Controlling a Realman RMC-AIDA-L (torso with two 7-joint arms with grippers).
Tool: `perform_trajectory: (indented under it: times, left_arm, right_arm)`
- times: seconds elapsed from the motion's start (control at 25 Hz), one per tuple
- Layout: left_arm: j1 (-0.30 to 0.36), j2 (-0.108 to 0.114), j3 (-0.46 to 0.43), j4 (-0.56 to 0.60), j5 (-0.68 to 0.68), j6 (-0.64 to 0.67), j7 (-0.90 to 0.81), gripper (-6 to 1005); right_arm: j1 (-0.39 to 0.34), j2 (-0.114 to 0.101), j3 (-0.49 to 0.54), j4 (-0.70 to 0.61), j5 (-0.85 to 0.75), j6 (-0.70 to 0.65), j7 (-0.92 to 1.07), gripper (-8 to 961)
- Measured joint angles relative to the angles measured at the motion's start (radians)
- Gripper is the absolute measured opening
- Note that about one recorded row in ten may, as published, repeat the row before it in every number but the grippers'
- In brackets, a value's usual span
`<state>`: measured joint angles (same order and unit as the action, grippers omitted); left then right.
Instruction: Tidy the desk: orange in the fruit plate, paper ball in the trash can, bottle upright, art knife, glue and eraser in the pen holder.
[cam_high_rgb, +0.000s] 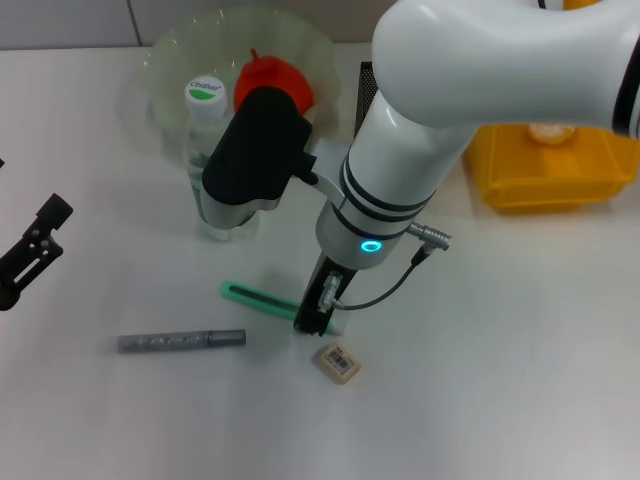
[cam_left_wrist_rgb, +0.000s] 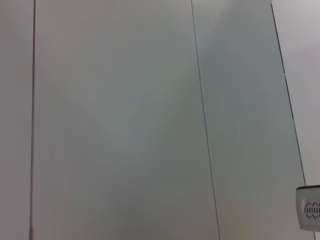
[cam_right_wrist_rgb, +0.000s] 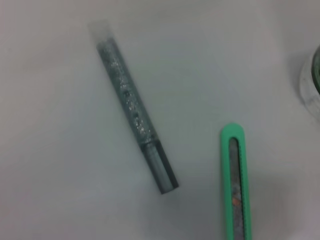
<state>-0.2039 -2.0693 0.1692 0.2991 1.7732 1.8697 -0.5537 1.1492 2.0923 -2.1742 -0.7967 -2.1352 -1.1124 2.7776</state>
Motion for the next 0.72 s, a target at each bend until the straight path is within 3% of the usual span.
perform_trajectory:
  times: [0.08, 0.28, 0.36, 0.44, 0.48, 0.52, 0.72]
  left_arm:
    - [0.002, 0.000, 0.000, 0.000, 0.000, 0.000, 0.000, 799]
    - [0.004, 0.000, -0.001, 0.000, 0.002, -0.001, 0.003, 799]
    - [0.005, 0.000, -0.001, 0.000, 0.004, -0.006, 0.028, 799]
    - [0.005, 0.000, 0.000, 0.000, 0.005, -0.007, 0.038, 799]
    - [0.004, 0.000, 0.001, 0.000, 0.005, -0.009, 0.063, 799]
    - [0.002, 0.000, 0.003, 0.000, 0.006, -0.010, 0.104, 799]
    - [-0.018, 0.000, 0.018, -0.025, 0.016, -0.015, 0.289, 799]
  right_arm:
    - [-0.003, 0.000, 0.005, -0.003, 0.000, -0.002, -0.001, 382]
    - [-0.031, -0.002, 0.061, -0.030, -0.003, -0.014, -0.001, 175]
    - [-0.046, -0.004, 0.091, -0.053, -0.010, -0.025, -0.002, 170]
    - [-0.084, -0.008, 0.174, -0.115, -0.045, -0.067, -0.003, 164]
    - [-0.134, -0.007, 0.290, -0.197, -0.101, -0.138, -0.002, 164]
    - [-0.134, -0.007, 0.290, -0.197, -0.101, -0.138, -0.002, 164]
    - [-0.199, -0.007, 0.575, -0.297, -0.104, -0.301, 0.003, 164]
